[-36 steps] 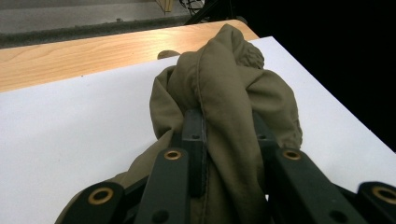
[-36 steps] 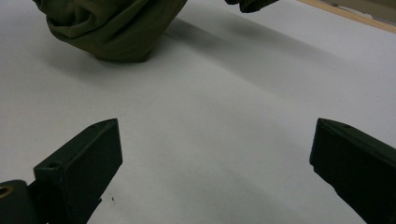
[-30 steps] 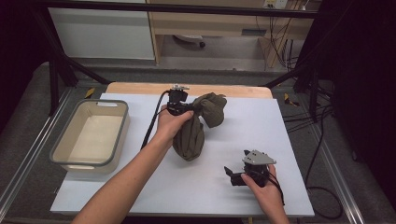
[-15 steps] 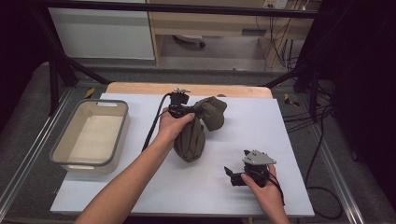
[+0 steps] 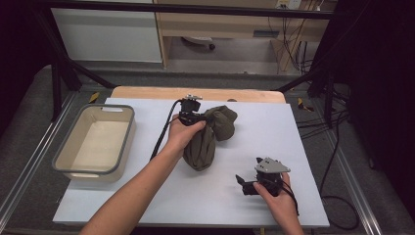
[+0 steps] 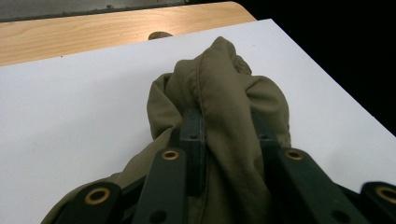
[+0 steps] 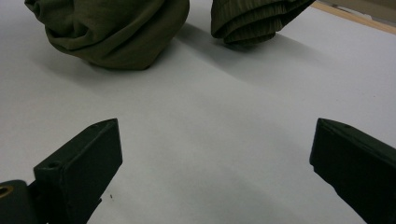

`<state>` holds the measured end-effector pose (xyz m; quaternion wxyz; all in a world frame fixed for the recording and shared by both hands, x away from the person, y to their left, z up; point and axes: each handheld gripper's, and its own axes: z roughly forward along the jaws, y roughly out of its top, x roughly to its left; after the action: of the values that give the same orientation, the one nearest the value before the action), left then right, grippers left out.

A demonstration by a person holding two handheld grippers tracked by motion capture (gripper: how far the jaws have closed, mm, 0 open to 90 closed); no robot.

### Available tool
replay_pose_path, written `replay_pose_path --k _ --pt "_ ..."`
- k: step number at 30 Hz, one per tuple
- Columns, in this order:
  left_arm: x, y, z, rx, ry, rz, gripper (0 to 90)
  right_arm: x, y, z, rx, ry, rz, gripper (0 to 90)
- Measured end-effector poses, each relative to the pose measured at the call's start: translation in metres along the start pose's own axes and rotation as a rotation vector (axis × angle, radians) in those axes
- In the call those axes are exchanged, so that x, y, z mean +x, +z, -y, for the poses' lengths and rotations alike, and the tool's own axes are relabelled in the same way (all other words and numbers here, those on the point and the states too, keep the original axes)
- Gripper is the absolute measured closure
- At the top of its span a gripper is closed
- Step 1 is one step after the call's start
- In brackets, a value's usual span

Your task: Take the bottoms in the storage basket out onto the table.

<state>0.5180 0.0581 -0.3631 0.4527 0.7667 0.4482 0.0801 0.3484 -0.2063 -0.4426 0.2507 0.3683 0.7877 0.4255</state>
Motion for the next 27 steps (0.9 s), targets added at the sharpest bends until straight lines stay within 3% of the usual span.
replay_pose_path --k 27 --pt "-0.009 0.0081 0.01 0.004 0.031 0.011 69.0 -0.0017 -0.0026 0.0006 0.0 0.006 0.006 2.8"
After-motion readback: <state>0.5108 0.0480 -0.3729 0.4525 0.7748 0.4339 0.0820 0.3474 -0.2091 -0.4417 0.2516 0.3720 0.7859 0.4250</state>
